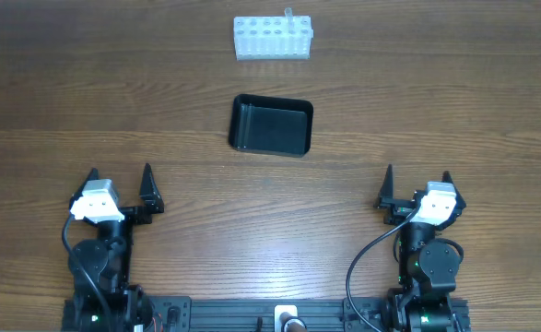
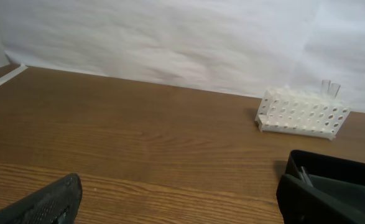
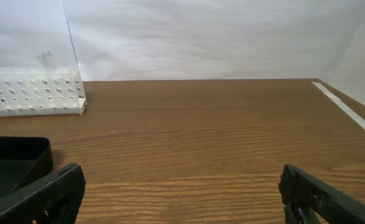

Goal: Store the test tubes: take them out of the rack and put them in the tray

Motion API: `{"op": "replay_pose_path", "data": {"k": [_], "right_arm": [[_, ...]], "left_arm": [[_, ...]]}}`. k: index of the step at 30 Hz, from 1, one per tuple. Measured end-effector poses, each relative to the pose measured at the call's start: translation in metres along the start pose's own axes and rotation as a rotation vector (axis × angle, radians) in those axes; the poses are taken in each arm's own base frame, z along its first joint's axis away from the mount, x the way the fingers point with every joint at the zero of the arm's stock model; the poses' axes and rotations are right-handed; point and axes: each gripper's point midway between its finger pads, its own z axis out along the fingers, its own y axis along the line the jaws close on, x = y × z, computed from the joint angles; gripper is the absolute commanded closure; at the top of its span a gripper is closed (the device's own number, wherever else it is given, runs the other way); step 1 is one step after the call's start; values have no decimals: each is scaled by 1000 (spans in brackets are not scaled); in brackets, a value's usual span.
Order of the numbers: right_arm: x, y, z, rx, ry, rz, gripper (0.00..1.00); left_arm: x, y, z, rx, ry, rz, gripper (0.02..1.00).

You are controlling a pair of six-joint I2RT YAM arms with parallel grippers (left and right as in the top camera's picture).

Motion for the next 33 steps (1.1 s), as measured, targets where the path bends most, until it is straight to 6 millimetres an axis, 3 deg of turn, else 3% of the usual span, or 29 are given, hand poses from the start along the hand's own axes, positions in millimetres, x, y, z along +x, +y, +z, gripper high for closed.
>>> {"op": "replay_pose_path", "data": {"k": [25,31,33], "right_arm": [[2,2,0,-11,9,-5,7],[6,2,-13,-27,143,-24,7],[-4,0,-22,-28,179,-30,9]], "left_arm": [[0,0,0,0,0,0,23],[0,0,0,0,0,0,23],[0,0,0,0,0,0,20]]}}
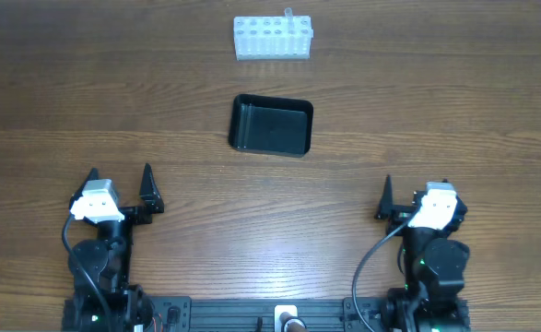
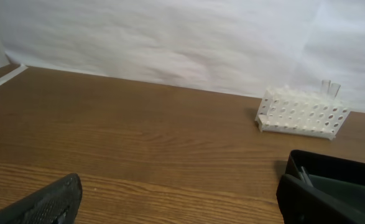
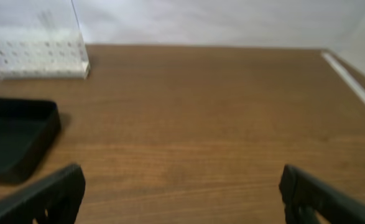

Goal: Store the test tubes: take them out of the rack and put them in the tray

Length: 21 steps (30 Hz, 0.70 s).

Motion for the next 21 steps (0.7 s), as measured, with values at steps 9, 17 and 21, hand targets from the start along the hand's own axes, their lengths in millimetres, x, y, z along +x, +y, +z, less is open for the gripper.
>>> {"op": "replay_pose_path", "data": {"k": [9,17,21], "right_arm": [[-69,-9,-34,6,112,-17,9],[-133,-4,-13,-11,171,-27,9],[-157,4,-4,-40,189,-36,14]], "left_arm": [[0,0,0,0,0,1,20],[0,0,0,0,0,3,20],[0,0,0,0,0,3,20]]}}
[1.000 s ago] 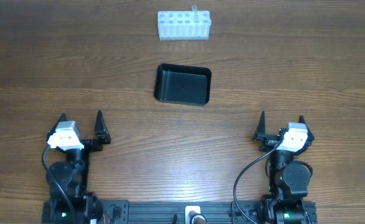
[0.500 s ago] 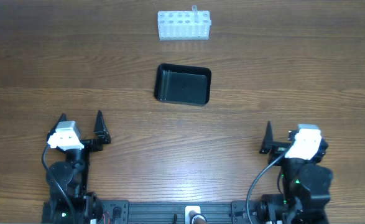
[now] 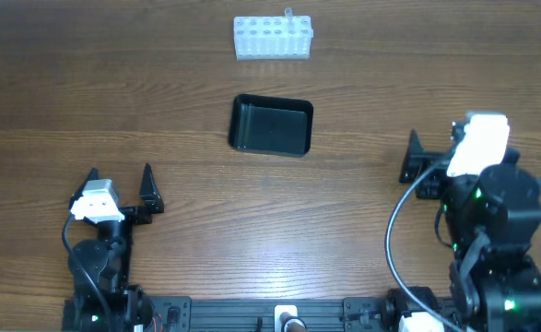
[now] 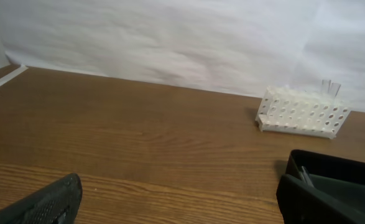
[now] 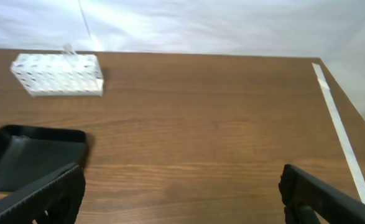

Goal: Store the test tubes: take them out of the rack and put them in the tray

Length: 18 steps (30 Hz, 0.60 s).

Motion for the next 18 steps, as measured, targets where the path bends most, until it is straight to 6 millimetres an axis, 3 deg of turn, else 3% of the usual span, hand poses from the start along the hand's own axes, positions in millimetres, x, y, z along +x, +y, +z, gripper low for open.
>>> {"op": "replay_pose_path", "data": {"k": [11,18], "right_arm": [[-60,33,38,-81,18,-43,9],[-90,66,98,-76,-5,-74,7]], "left_arm": [[0,0,0,0,0,0,20],[0,0,0,0,0,0,20]]}}
